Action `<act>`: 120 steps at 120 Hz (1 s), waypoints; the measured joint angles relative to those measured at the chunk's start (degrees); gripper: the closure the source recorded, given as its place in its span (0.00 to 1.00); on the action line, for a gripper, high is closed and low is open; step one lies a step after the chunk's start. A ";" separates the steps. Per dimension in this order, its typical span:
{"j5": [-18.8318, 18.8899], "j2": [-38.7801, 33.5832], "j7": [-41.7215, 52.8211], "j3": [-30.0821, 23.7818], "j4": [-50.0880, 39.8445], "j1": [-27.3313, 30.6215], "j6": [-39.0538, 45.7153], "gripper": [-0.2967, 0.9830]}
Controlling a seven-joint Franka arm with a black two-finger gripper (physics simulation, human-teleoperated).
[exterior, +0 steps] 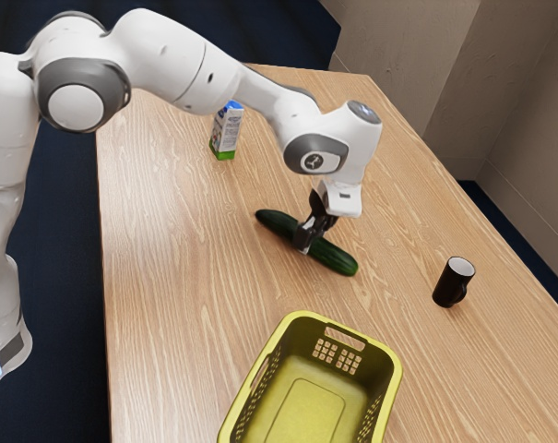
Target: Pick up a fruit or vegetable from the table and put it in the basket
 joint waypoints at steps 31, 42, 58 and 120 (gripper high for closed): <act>0.29 -9.56 -0.50 -8.58 7.13 -0.26 -7.68 0.59; 0.29 -11.41 -0.88 -12.90 7.13 -0.49 -10.60 0.59; 1.83 -12.06 -3.13 -34.37 6.96 11.27 -13.15 0.60; 11.76 1.30 -11.32 -49.21 20.13 -2.33 -16.38 0.38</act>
